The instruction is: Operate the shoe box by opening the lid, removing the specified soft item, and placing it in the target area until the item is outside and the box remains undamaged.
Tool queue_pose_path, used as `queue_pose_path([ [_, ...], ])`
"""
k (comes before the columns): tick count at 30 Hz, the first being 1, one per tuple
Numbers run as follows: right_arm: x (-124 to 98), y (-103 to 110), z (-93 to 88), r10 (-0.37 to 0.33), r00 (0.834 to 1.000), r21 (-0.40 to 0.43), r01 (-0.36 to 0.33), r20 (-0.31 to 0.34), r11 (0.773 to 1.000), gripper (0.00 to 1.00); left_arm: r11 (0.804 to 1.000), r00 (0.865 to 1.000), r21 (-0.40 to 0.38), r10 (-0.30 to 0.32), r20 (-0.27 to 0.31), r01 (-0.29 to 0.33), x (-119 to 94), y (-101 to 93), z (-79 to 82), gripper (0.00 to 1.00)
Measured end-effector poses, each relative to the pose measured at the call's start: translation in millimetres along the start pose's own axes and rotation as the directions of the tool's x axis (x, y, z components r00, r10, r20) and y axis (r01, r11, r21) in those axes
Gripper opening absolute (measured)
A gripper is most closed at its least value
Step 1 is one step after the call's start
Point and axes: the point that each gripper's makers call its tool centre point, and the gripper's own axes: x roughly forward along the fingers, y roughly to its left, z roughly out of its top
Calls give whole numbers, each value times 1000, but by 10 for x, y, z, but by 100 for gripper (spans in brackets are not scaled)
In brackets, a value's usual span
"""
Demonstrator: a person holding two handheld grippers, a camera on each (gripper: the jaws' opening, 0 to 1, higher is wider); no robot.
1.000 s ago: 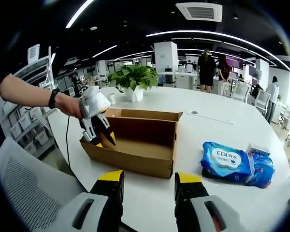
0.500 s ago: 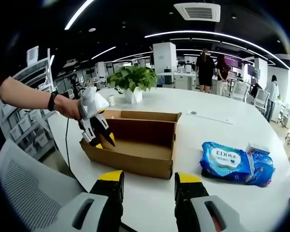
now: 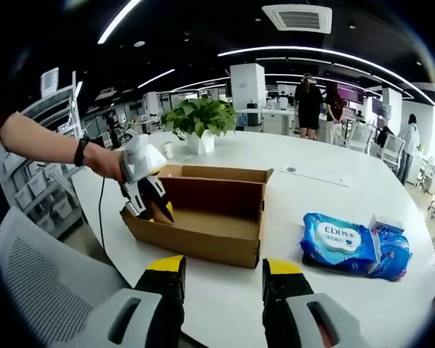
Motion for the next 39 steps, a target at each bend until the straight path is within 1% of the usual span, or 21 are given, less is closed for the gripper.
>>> queue_pose_path([
  [1, 0, 3, 2, 1, 1000, 1, -1, 1, 1000, 40, 1000, 1000, 9, 7, -12, -7, 17, 8, -12, 38],
  [4, -2, 14, -2, 3, 1000, 3, -3, 1, 1000, 40, 1000, 1000, 24, 16, -13, -15, 48, 13, -9, 33],
  [9, 3, 27, -2, 8, 1000, 2, -8, 1, 1000, 40, 999, 999, 25, 36, -28, -35, 99, 43, -34, 26],
  [11, 8, 38, -1, 12, 1000, 1, -12, 1, 1000, 40, 998, 998, 47, 48, -42, -46, 113, 37, -50, 21],
  [12, 13, 48, -3, 15, 1000, -1, -15, 0, 1000, 40, 998, 998, 51, 50, -43, -48, 116, 32, -50, 20],
  [14, 15, 66, 4, 20, 1000, -4, -20, 1, 1000, 40, 997, 997, 57, 57, -45, -55, 138, 33, -47, 20],
  [20, 11, 80, 26, 25, 1000, -9, -25, 8, 1000, 40, 996, 997, 50, 77, -25, -76, 146, 70, -18, 20],
  [25, 14, 77, 47, 27, 1000, -8, -27, 15, 1000, 40, 995, 996, 58, 88, -32, -86, 149, 73, -17, 20],
  [28, 9, 74, 59, 29, 999, -4, -29, 21, 1000, 40, 993, 994, 53, 105, -17, -104, 142, 83, 9, 20],
  [30, 7, 73, 66, 30, 999, 1, -30, 23, 1000, 40, 992, 992, 18, 129, 10, -129, 143, 111, 51, 20],
  [35, 5, 61, 81, 29, 999, 16, -30, 28, 999, 40, 992, 992, 5, 125, 25, -125, 152, 66, 98, 20],
  [39, 2, 60, 90, 30, 999, 27, -31, 33, 999, 40, 991, 991, -5, 131, 42, -131, 149, 86, 128, 20],
])
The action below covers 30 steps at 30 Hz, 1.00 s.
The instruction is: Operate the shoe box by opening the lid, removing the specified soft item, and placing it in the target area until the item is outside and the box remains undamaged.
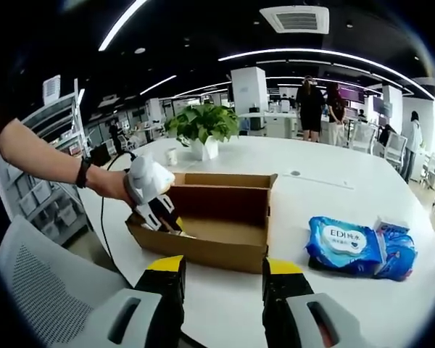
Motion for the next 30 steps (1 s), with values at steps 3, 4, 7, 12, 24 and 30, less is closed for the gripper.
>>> queue_pose_path([
  [3, 11, 22, 2, 12, 1000, -7, -12, -2, 1000, 40, 999, 999, -36, 11, 36, -10, -31, 42, 61, 19],
  [4, 15, 31, 2, 15, 1000, -9, -15, -3, 1000, 40, 999, 999, -44, 14, 44, -12, -41, 51, 74, 19],
  [7, 20, 46, -9, 19, 1000, -11, -19, -9, 1000, 40, 999, 999, -36, 26, 48, -24, -55, 76, 79, 19],
  [12, 15, 57, -8, 34, 999, 2, -34, -10, 999, 40, 998, 995, -41, 51, 89, -48, -155, 109, 147, 19],
  [24, 113, 202, 52, 131, 991, -31, -131, -23, 991, 39, 996, 979, -17, 86, 182, -84, -491, -76, 323, 19],
  [30, 153, 252, 82, 168, 985, -57, -170, -29, 984, 39, 995, 973, 5, 95, 210, -98, -613, -150, 416, 19],
])
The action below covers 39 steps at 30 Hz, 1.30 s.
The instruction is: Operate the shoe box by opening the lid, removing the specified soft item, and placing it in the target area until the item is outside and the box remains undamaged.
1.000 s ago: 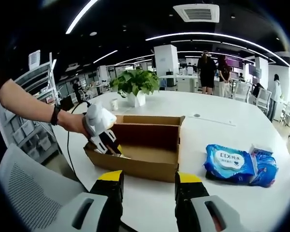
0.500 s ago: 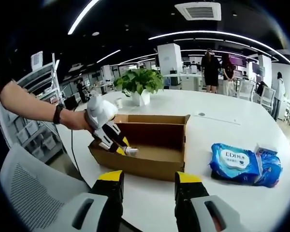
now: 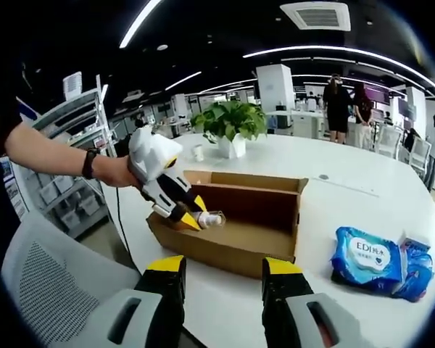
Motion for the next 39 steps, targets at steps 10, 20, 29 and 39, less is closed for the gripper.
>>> queue_pose_path([
  [10, 22, -7, 77, 46, 999, -55, -47, -5, 997, 39, 996, 997, 82, -23, 76, 17, -171, -129, 353, 19],
  [20, 33, -10, 153, 80, 997, -117, -80, -4, 990, 39, 983, 990, 178, -77, 120, 55, -238, -338, 673, 19],
  [29, 32, -20, 169, 100, 995, -175, -101, -14, 979, 40, 967, 985, 240, -117, 129, 83, -224, -482, 791, 19],
  [39, -53, 36, 198, 154, 988, -227, -148, 7, 963, 40, 939, 972, 306, -202, 118, 158, -183, -734, 900, 19],
])
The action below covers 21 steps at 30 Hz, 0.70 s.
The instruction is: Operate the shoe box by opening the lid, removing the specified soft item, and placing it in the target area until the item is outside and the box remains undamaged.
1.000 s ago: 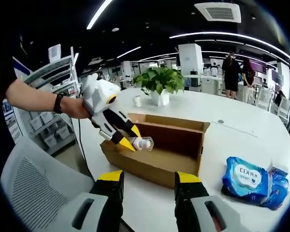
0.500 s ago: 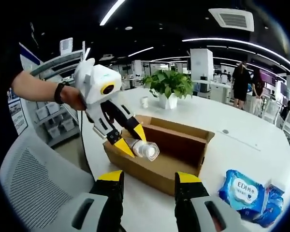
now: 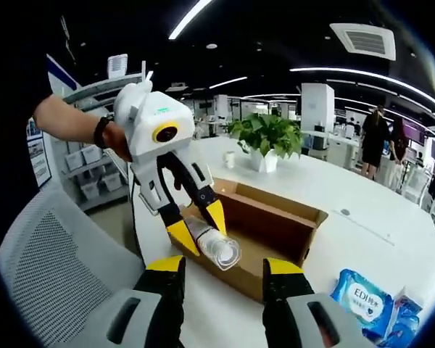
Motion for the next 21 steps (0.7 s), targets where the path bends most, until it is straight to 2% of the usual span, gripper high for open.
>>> queue_pose_path([
  [11, -79, 97, -66, 56, 998, -15, -56, 0, 998, 38, 995, 996, 62, -81, 30, 79, 72, -232, 252, 19],
  [13, -90, 136, -79, 80, 997, -34, -81, -8, 996, 36, 992, 994, 76, -99, 36, 96, 74, -270, 297, 19],
  [15, -106, 190, -107, 111, 993, -62, -113, -28, 992, 36, 986, 987, 77, -151, 59, 146, 68, -355, 355, 19],
  [17, -124, 240, -117, 142, 989, -76, -144, -35, 987, 35, 984, 985, 79, -164, 60, 159, 63, -375, 362, 19],
  [19, -152, 321, -77, 184, 983, -76, -185, -16, 980, 30, 980, 981, 88, -185, 65, 179, 54, -401, 379, 19],
  [21, -158, 351, -70, 199, 980, -84, -199, -13, 976, 30, 976, 976, 89, -204, 75, 197, 35, -435, 406, 19],
])
